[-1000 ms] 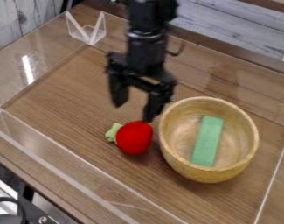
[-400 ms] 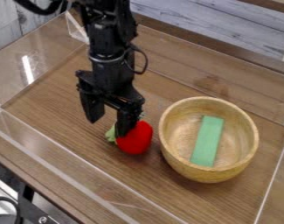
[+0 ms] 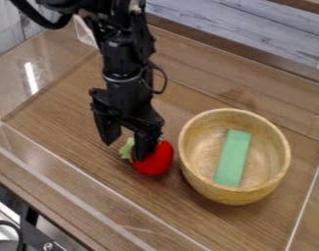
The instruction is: Move the red object to the right side of the table
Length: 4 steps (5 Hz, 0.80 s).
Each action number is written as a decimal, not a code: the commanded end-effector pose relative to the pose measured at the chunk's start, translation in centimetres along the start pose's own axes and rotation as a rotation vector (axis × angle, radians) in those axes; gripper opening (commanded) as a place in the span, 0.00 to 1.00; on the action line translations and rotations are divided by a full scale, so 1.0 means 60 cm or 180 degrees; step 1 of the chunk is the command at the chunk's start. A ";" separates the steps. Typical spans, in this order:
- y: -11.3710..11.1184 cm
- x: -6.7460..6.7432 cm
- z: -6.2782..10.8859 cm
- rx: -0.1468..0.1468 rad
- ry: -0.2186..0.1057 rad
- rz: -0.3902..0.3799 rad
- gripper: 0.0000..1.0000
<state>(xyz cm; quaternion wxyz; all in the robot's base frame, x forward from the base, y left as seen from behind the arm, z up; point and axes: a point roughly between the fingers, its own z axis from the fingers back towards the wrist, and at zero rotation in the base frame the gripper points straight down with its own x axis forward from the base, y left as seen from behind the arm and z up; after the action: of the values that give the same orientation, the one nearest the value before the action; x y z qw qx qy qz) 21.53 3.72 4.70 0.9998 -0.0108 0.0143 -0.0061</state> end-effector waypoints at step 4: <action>-0.002 0.016 -0.015 0.0032 -0.0128 -0.0069 1.00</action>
<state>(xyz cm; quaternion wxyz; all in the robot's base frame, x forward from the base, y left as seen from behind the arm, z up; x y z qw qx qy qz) 22.09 3.52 3.50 0.9999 -0.0105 0.0034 -0.0127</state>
